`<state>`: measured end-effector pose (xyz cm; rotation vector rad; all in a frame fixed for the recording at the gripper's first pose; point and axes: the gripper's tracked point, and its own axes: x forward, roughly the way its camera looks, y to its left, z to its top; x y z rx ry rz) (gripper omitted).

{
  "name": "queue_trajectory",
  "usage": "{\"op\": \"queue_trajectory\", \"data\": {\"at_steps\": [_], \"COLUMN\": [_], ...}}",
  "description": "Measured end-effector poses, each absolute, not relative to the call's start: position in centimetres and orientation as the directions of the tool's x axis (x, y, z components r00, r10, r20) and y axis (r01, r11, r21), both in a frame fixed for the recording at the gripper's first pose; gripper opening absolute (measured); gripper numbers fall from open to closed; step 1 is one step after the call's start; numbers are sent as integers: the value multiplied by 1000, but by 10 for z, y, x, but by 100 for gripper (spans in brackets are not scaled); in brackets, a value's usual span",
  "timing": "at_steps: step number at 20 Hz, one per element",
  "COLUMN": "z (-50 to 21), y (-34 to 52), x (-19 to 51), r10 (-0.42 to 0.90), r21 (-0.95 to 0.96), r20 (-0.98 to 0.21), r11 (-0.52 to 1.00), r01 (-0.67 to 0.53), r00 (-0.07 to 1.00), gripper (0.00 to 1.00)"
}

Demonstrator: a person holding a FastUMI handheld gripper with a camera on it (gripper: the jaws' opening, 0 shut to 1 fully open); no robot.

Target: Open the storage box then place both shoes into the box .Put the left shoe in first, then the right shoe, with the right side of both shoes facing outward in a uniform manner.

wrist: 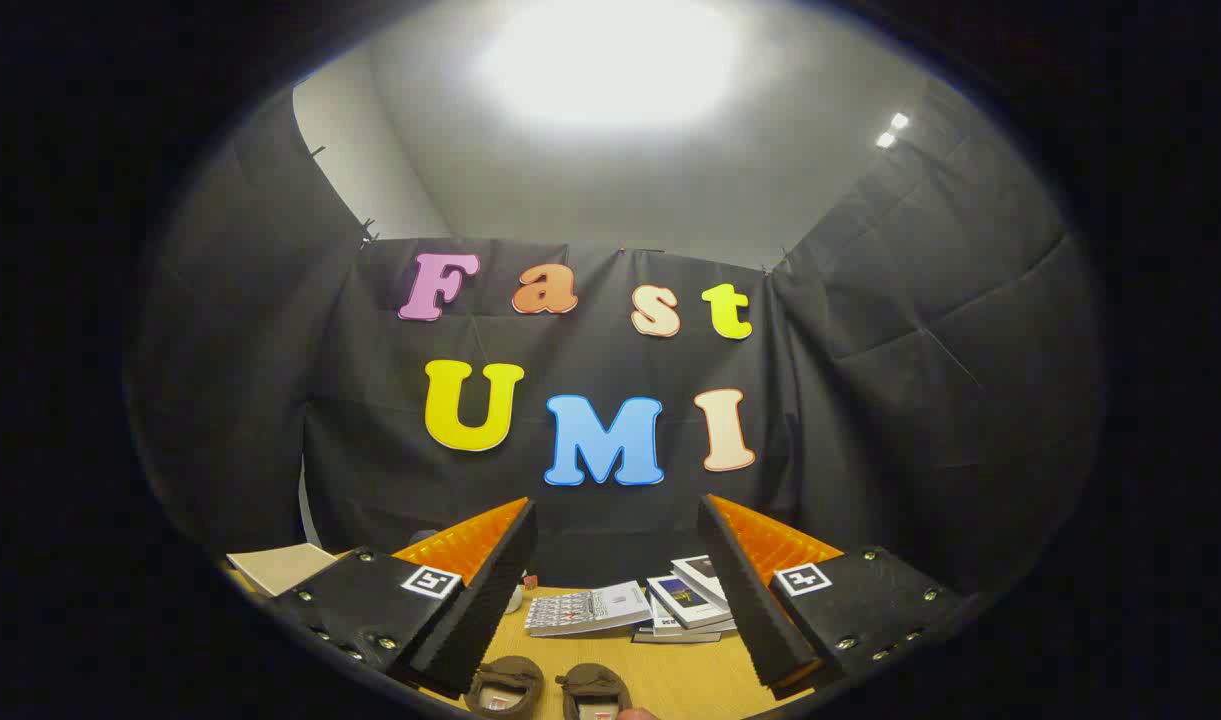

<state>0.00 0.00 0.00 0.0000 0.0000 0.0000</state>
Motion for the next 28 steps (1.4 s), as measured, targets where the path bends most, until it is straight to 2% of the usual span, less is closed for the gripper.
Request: {"op": "queue_trajectory", "data": {"at_steps": [18,28], "z": [-3,-29], "y": [16,66], "x": [2,8], "r10": [39,144], "r21": [-58,19], "r20": [-2,-77], "r11": [998,990], "r01": [-39,-143], "r00": [999,987], "gripper": [98,98]}}
